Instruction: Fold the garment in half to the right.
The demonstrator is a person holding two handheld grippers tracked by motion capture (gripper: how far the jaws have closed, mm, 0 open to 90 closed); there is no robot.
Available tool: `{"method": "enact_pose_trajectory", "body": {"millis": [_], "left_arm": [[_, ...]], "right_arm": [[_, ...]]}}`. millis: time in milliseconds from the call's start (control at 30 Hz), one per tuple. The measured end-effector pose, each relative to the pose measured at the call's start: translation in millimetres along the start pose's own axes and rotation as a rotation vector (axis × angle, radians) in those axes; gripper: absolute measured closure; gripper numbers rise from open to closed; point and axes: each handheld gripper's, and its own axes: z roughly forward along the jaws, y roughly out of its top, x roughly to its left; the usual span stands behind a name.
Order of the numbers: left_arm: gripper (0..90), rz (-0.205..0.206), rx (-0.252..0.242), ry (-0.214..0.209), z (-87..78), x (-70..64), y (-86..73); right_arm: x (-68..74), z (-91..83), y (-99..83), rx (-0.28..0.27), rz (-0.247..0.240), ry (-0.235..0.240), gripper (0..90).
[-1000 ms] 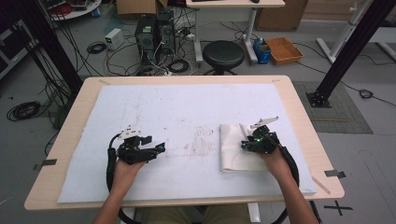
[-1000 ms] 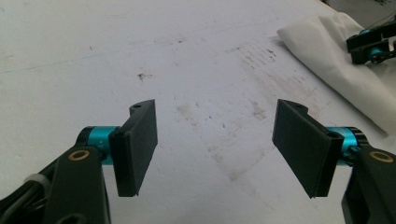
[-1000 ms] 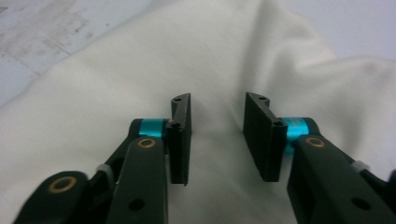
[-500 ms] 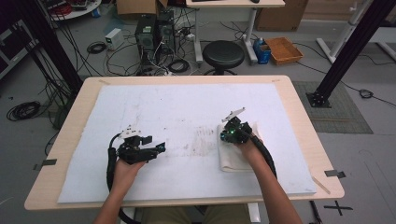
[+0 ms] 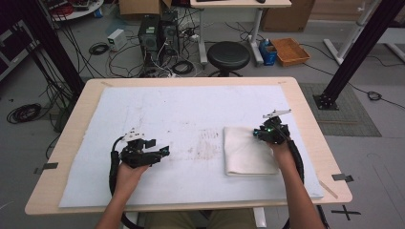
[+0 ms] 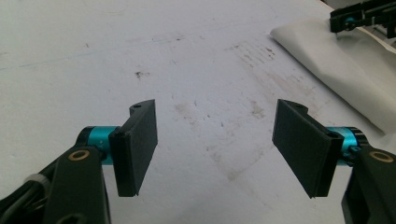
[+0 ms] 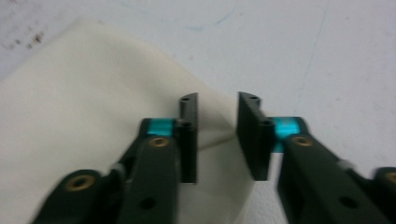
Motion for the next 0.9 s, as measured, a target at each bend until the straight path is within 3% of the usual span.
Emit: {"method": "enact_pose_trajectory", "body": {"millis": [100,167,300,367,433,500,600,667,733,833,900], "left_arm": [[31.0,0.002,-0.001,0.001,-1.1,0.9,0.2],[31.0,-0.006,-0.011,0.002,-2.0,1.5,0.1],[30.9,0.004,-0.027,0.011,-4.8,4.0,0.6],[28.8,0.003,-0.032,0.018,-5.8,4.5,0.9],[27.3,0.002,-0.035,0.018,-6.6,5.3,0.9],[27.3,0.009,-0.035,0.020,-8.0,5.9,0.4],[27.3,0.011,-0.041,0.020,-9.9,7.5,0.2],[27.3,0.011,-0.044,0.018,-11.1,9.4,0.1],[27.3,0.009,-0.044,0.021,-11.6,10.6,0.0],[27.3,0.005,-0.040,0.021,-10.4,10.9,-1.0],[27.3,0.010,-0.035,0.018,-10.4,10.5,-1.2]], "right_arm": [[2.7,-20.9,-1.8,-0.089,-0.012,0.028,61.3],[5.5,-35.1,-7.1,-0.115,-0.047,0.042,66.5],[14.3,-48.7,-26.5,-0.047,-0.147,0.123,72.0],[17.0,-47.3,-37.7,0.024,-0.192,0.098,74.0],[14.0,-42.4,-48.4,0.066,-0.199,0.073,73.9],[6.7,-40.7,-56.7,0.048,-0.158,0.080,73.1],[0.4,-47.8,-57.6,0.035,-0.116,0.077,58.0],[-0.5,-57.3,-55.5,-0.030,-0.084,0.123,47.2],[7.5,-67.1,-50.8,-0.081,-0.108,0.170,45.8],[36.3,-71.4,-43.6,-0.114,-0.224,0.292,65.7],[62.2,-62.6,-39.4,-0.086,-0.294,0.364,73.6]]}}
